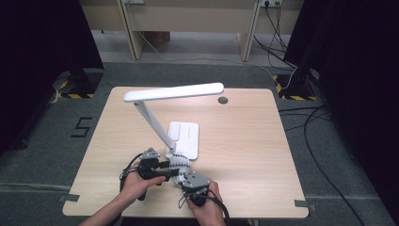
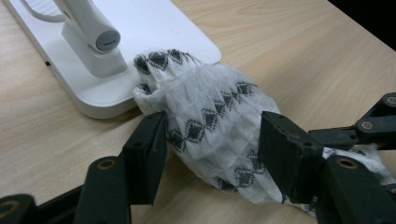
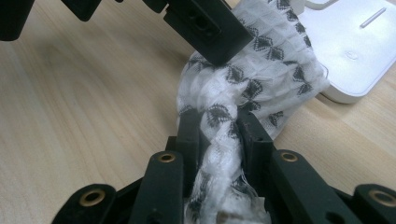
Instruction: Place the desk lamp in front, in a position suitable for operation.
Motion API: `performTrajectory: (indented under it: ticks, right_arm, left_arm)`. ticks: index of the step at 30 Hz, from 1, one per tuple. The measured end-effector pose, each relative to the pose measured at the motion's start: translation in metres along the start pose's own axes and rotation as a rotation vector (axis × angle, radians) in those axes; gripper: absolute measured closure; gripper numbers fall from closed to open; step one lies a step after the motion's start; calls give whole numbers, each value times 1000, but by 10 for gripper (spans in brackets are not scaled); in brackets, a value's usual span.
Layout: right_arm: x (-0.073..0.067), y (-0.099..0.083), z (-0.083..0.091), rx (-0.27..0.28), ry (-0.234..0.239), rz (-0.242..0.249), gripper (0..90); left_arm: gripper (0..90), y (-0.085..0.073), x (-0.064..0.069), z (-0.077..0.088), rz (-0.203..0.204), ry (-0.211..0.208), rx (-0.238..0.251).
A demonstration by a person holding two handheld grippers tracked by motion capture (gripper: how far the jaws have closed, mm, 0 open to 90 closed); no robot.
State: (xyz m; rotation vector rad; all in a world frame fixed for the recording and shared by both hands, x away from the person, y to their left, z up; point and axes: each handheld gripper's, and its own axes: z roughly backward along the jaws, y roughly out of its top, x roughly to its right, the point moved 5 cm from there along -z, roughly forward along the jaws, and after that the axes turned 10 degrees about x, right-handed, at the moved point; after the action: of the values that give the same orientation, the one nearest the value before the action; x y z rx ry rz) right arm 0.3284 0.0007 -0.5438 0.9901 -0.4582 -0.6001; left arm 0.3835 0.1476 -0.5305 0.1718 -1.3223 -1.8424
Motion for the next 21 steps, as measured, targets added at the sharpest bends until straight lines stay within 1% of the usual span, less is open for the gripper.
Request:
performTrajectory:
  ticks: [4, 7, 9, 10, 12, 14, 15, 18, 19, 20, 21]
  right_arm:
    - [0, 0, -1, 0, 2, 5, 744]
    - [0, -1, -2, -2, 4, 5, 744]
    - [-1, -2, -3, 2, 3, 3, 744]
    - [-1, -2, -3, 2, 3, 3, 744]
    - [-1, -2, -3, 3, 3, 4, 744]
    - [-1, -1, -3, 4, 5, 5, 743]
    - [-1, -1, -3, 4, 5, 5, 743]
    - [-1, -2, -3, 5, 4, 11, 743]
    - [-1, -2, -3, 5, 4, 11, 743]
    - [0, -2, -3, 8, 6, 13, 743]
    - [0, -2, -3, 7, 6, 10, 742]
  left_arm:
    - [462, -2, 3, -1, -1, -18, -7]
    - [517, -3, 4, -1, -8, -25, -11]
    - [558, -4, 4, -1, 7, -31, -9]
    - [558, -4, 4, -1, 9, -34, -8]
    - [600, -4, 5, 0, 8, -37, -7]
    - [654, -4, 7, 0, -4, -45, -11]
    - [671, -5, 8, 0, -20, -49, -15]
    - [717, -7, 9, 0, -32, -52, -18]
    - [717, -7, 9, 1, -38, -54, -20]
    - [751, -8, 10, 1, -47, -57, -21]
    - [763, -9, 10, 1, -56, -57, -23]
